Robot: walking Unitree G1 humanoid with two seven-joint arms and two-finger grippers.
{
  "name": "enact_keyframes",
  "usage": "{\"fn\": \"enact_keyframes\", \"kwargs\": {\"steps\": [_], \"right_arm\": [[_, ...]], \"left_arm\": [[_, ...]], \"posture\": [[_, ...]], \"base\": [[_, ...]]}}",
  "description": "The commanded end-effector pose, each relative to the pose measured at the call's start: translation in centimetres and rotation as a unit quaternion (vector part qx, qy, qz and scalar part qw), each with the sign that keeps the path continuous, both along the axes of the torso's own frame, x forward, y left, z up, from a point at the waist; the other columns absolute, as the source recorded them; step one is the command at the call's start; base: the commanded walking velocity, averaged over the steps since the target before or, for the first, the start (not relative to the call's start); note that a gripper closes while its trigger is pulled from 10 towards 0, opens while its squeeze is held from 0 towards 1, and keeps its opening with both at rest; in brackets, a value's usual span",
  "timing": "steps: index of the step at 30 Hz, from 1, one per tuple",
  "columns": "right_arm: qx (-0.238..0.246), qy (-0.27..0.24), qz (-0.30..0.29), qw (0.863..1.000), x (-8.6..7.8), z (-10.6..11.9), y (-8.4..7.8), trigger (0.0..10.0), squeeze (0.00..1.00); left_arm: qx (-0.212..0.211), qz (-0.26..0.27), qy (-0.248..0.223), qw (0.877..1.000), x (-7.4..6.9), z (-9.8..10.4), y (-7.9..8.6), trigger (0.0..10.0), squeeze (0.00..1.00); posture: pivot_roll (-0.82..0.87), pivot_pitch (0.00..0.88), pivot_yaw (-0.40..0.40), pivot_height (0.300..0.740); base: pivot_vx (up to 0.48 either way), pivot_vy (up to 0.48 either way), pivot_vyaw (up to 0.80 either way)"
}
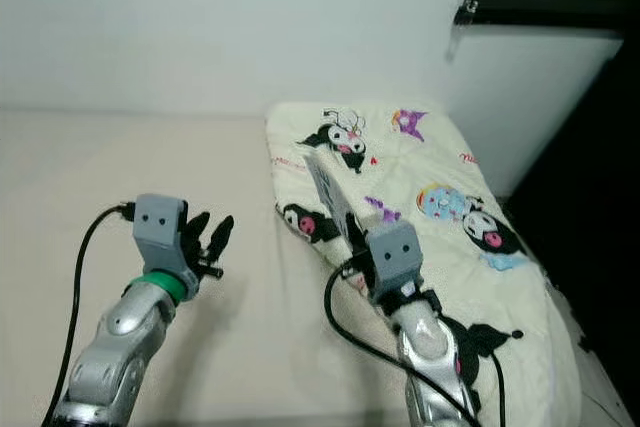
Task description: Clean up the room
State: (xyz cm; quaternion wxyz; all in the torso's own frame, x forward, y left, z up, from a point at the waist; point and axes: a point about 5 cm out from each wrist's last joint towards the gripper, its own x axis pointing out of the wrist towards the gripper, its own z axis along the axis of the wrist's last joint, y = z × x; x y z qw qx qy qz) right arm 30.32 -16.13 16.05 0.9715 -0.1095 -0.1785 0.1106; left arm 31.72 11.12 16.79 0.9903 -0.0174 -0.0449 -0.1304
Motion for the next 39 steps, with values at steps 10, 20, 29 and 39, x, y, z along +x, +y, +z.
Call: {"fn": "enact_keyframes", "kwargs": {"steps": [10,20,29,39], "right_arm": [[0.036,0.015,-0.021,0.999,0.13,-0.57,-0.29,10.0,0.0],[0.038,0.019,-0.019,0.999,0.12,-0.88,-0.13,10.0,0.0],[0.041,0.022,-0.017,0.999,0.09,-1.05,0.03,10.0,0.0],[0.041,0.023,-0.017,0.999,0.09,-1.15,0.09,10.0,0.0]], "left_arm": [[0.011,-0.032,0.021,0.999,-0.04,-0.86,-0.66,10.0,0.0],[0.013,-0.027,0.023,0.999,-0.01,-0.97,-0.61,10.0,0.0],[0.014,-0.025,0.025,0.999,0.1,-1.03,-0.46,10.0,0.0],[0.016,-0.022,0.025,0.999,0.15,-1.01,-0.42,10.0,0.0]], "posture": [[-0.14,0.052,0.029,0.74],[-0.14,0.053,0.03,0.74],[-0.14,0.053,0.035,0.74],[-0.14,0.054,0.037,0.74]], "base": [[0.0,0.0,0.0],[0.0,0.257,0.0],[0.0,0.434,0.0],[0.0,0.48,0.0]]}}
